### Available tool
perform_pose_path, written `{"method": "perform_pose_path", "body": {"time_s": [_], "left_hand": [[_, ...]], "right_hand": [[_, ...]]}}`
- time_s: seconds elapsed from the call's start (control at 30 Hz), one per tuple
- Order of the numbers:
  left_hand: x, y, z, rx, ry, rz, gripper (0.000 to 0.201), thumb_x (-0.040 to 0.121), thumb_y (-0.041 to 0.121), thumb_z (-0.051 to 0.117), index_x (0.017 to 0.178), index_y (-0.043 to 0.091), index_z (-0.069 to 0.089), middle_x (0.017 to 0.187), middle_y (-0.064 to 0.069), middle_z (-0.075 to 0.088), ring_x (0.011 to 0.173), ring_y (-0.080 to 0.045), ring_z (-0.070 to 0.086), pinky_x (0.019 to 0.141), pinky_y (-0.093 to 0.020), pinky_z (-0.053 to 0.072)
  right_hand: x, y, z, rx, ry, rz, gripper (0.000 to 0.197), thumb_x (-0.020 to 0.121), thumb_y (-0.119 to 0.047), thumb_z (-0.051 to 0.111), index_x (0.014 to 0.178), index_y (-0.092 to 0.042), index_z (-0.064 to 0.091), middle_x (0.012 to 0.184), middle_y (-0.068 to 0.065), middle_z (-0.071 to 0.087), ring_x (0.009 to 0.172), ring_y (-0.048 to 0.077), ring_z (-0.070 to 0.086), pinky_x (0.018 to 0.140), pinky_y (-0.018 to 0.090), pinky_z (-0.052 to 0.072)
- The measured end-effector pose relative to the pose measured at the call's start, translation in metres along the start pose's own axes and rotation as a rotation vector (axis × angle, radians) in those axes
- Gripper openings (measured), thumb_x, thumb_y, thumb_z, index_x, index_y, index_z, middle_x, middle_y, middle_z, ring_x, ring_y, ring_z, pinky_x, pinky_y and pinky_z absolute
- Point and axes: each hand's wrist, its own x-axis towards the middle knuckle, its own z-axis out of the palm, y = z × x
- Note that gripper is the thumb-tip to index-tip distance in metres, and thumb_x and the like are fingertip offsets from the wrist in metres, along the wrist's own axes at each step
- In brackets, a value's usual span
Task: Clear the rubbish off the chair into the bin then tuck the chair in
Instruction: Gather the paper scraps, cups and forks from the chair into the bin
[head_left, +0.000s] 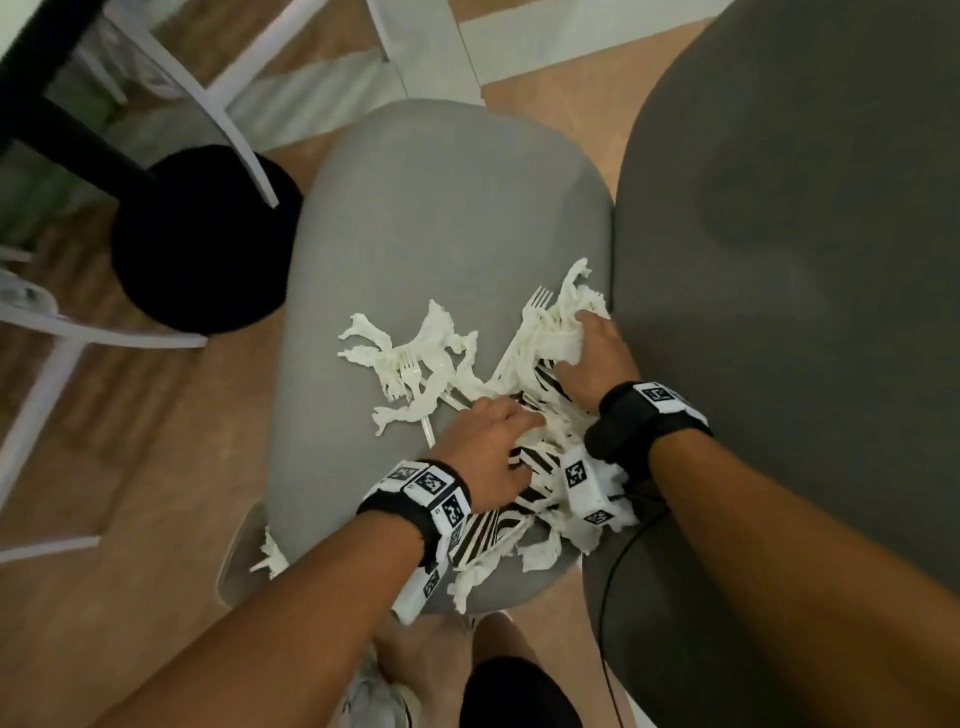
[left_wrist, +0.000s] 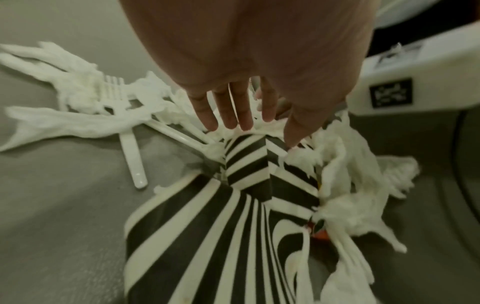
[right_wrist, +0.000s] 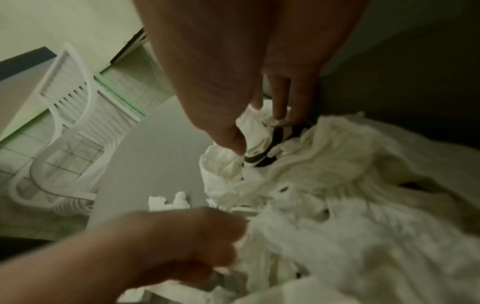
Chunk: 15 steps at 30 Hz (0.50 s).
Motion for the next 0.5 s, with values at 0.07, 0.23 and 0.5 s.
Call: {"method": "perform_pose_path", "body": {"time_s": [0.07, 0.23, 0.5], "left_hand": [[0.005, 0.000, 0.006, 0.102, -0.054, 0.048, 0.065, 0.083, 0.026, 0.064, 0.144, 0.029, 0.042, 0.140, 0.000, 0.043, 0.127, -0.021, 0.038, 0.106, -0.039, 0.037], [0.005, -0.016, 0.005, 0.109, -0.033, 0.028, 0.042, 0.085, 0.005, 0.063, 0.124, 0.017, 0.056, 0.129, -0.004, 0.044, 0.108, -0.025, 0.052, 0.094, -0.036, 0.049], [-0.009, -0.043, -0.009, 0.037, -0.044, 0.016, 0.030, 0.087, 0.014, 0.055, 0.114, 0.026, 0.063, 0.117, 0.002, 0.052, 0.097, -0.024, 0.058, 0.082, -0.036, 0.050]], "right_hand": [[0.000, 0.001, 0.003, -0.016, -0.042, 0.046, 0.069, 0.088, -0.014, 0.064, 0.150, -0.012, 0.032, 0.151, 0.015, 0.037, 0.135, 0.034, 0.043, 0.111, 0.038, 0.039], [0.002, 0.007, 0.012, -0.093, -0.060, 0.071, 0.056, 0.090, -0.014, 0.060, 0.142, -0.013, 0.040, 0.143, 0.014, 0.044, 0.125, 0.036, 0.052, 0.102, 0.040, 0.047], [0.000, -0.001, 0.021, -0.106, -0.024, 0.061, 0.070, 0.088, -0.025, 0.071, 0.148, -0.018, 0.034, 0.150, 0.012, 0.031, 0.128, 0.035, 0.050, 0.102, 0.041, 0.045]]}}
